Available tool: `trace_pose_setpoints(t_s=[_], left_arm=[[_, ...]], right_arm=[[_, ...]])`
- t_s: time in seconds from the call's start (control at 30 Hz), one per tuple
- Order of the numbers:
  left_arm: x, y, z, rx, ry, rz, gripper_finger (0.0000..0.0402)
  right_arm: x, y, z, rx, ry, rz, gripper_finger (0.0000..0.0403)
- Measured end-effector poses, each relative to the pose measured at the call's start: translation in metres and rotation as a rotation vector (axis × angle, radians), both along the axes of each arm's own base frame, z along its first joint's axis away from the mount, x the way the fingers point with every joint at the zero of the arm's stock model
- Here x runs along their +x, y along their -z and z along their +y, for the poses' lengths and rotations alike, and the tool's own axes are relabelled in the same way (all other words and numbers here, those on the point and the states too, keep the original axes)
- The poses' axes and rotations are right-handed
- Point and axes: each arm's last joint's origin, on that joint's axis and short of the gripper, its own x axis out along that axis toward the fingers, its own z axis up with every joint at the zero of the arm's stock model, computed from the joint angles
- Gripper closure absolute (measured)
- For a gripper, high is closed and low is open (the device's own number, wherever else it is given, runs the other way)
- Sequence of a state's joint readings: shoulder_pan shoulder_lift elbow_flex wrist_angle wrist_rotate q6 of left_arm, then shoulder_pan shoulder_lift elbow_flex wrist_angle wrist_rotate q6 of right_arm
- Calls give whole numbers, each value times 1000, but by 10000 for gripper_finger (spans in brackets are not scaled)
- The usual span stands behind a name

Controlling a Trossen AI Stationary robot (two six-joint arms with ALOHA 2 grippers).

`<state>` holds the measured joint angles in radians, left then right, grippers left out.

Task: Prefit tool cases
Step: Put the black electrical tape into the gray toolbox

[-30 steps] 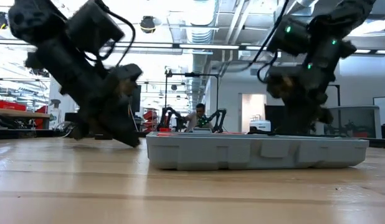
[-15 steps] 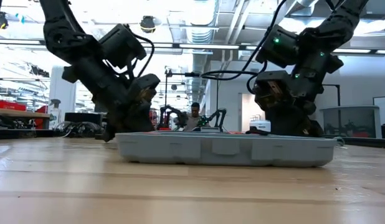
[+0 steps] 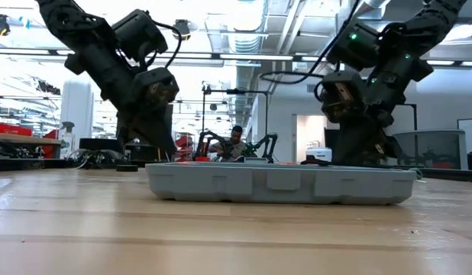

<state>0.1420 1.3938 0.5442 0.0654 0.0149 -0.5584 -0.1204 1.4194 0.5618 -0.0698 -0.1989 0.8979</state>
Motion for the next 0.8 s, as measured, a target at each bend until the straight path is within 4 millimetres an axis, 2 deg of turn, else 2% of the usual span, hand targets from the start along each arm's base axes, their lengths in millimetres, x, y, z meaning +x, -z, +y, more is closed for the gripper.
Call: trace_pose_setpoints(t_s=[0.2,0.5,0.8], left_arm=[[-2,-6,15,22,-52,-41,401],[-2,-10,33,25,-127,-98,401],[-3,-18,51,13,-187,-195,401]], right_arm=[[-5,-19,5,9,80,-156,403],[2,-66,4,-12,151,-577,403],[7,-82,15,25,120,-745,403]])
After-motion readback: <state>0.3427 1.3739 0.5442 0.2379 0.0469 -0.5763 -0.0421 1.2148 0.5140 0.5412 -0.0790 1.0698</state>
